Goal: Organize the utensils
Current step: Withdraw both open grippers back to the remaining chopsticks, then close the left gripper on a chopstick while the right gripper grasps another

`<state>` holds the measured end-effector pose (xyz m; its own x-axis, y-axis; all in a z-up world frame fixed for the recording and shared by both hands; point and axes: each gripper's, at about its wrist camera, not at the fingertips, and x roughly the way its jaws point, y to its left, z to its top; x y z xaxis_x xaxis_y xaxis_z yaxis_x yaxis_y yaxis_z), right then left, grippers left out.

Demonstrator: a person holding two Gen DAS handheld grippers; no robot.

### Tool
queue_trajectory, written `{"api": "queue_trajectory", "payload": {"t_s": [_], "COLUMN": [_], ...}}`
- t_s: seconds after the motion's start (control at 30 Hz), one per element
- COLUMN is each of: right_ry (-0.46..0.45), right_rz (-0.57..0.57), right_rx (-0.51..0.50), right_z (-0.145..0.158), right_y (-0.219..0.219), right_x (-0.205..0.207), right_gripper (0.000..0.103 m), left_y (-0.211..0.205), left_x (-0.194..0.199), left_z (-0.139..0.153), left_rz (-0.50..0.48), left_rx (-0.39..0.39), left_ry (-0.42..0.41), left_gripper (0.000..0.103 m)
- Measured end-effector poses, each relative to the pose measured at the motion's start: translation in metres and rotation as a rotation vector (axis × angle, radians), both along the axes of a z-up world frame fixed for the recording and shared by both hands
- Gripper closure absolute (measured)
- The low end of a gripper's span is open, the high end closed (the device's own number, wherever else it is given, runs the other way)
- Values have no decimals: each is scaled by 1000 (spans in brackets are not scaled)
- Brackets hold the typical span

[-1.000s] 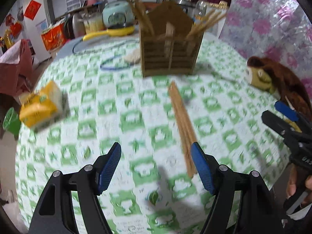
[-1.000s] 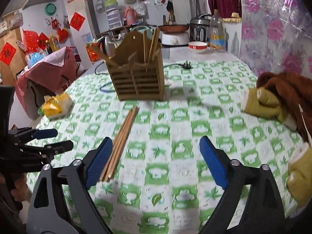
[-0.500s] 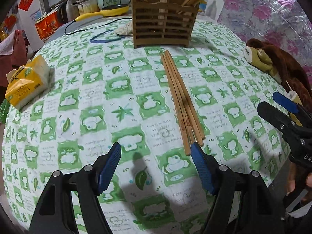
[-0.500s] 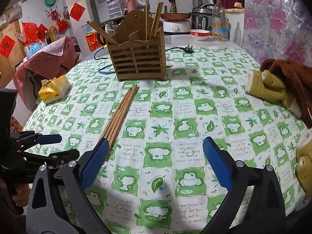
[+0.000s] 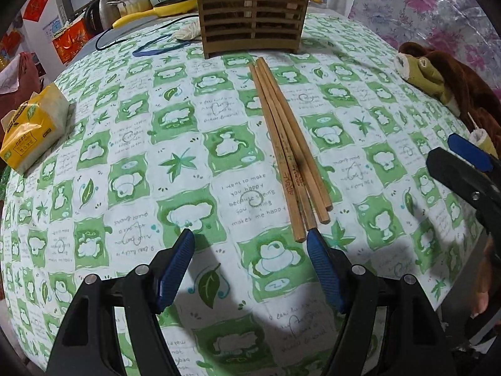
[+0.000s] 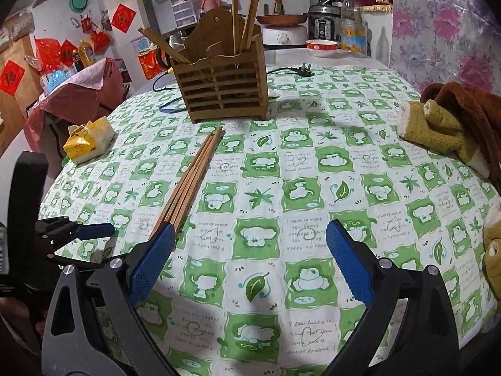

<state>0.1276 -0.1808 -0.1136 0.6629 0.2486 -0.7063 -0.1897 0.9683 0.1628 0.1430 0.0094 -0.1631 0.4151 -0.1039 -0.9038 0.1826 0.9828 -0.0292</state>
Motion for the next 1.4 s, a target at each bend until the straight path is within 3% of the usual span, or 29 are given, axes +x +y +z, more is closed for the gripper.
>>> {"api": "queue_trajectory", "payload": {"t_s": [0.47,0.83,0.9,0.93,1.4], "right_ry": [2,1,0,1,47], "right_rz": [13,17,21,23,108], "right_rx": [4,-6,-13,-17,-160], "right_z": [-3,-4,-4,-4,-28], "right_y": [5,6,7,8,52], "right_x": [1,1,1,0,8], "right_gripper": [9,9,9,9,9], "left_y": [-2,-17,-21,-22,8], "left_x": [6,-1,-2,-3,-1], "left_z": [-4,-2,-1,-1,1], "left_rz": [-1,-65,-85,-90,-33], "left_rx": [19,29,36,41,-33], "left_ry": [-9,-43,-52,-53,-23], "left_gripper": [30,66,89,96,97]}}
